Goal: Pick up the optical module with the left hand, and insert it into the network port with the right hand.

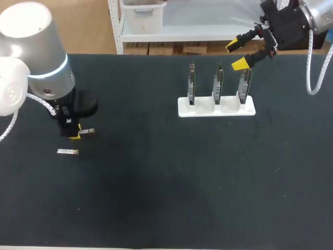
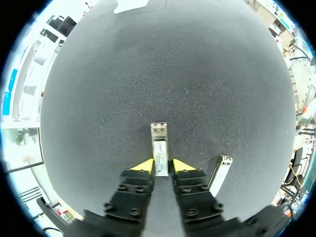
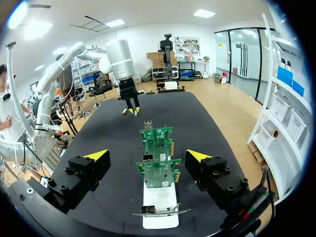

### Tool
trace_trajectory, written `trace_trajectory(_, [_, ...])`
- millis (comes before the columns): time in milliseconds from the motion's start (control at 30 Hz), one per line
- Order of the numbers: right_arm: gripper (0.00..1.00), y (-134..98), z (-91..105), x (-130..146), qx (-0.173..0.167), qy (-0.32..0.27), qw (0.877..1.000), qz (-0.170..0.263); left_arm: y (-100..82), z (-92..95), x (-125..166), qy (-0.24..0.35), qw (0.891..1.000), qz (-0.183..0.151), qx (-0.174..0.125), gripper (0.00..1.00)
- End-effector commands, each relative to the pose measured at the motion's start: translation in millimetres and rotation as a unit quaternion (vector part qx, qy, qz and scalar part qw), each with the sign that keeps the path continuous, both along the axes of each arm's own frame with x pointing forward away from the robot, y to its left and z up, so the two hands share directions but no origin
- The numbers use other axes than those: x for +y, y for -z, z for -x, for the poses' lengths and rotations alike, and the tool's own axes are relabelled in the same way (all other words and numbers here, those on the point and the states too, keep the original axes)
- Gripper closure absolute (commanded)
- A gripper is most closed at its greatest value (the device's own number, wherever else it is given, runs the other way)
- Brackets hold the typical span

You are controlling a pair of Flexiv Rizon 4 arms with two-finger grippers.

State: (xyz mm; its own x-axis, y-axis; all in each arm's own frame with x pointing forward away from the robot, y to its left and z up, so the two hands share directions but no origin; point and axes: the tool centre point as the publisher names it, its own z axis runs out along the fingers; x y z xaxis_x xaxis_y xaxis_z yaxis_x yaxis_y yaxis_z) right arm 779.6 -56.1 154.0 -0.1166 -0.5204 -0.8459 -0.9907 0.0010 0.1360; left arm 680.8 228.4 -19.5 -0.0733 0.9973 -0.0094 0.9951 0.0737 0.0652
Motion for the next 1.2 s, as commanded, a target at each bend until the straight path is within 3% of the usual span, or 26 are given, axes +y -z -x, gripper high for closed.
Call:
trace_trajectory(33, [0.0,-0.1,2.4,-0.1,-0.002,0.002,1.0,0.0,2.7,-5.0,-0.8,-0.004,1.0,0.003,-0.001,1.0])
trace_trajectory(167, [0.0,-0.1,2.4,-0.1,-0.002,0.002,1.0,0.0,1.2,-7.4,-1.2,-0.005,1.0,0.004,-0.004,1.0])
trace_trajectory(300, [0.0,-0.1,2.4,-0.1,-0.002,0.002,1.0,0.0,-10.0,-9.0,-4.1,-0.006,0.999,0.029,-0.016,1.0])
trace_trajectory(433, [0.0,-0.1,2.4,-0.1,-0.002,0.002,1.0,0.0,-37.4,-16.9,-21.5,-0.006,0.995,0.082,-0.053,1.0])
trace_trajectory(633, [0.0,-0.1,2.4,-0.1,-0.002,0.002,1.0,0.0,-92.9,-41.6,-67.8,0.022,0.978,0.164,-0.124,1.0])
trace_trajectory(967, [0.0,-0.1,2.4,-0.1,-0.002,0.002,1.0,0.0,-150.9,-78.3,-121.0,0.007,0.931,0.317,-0.178,1.0])
trace_trajectory(1100, [0.0,-0.1,2.4,-0.1,-0.002,0.002,1.0,0.0,-171.0,-96.5,-142.2,-0.02,0.897,0.406,-0.175,1.0])
trace_trajectory(1200, [0.0,-0.1,2.4,-0.1,-0.002,0.002,1.0,0.0,-185.5,-109.9,-160.3,-0.021,0.876,0.446,-0.182,1.0])
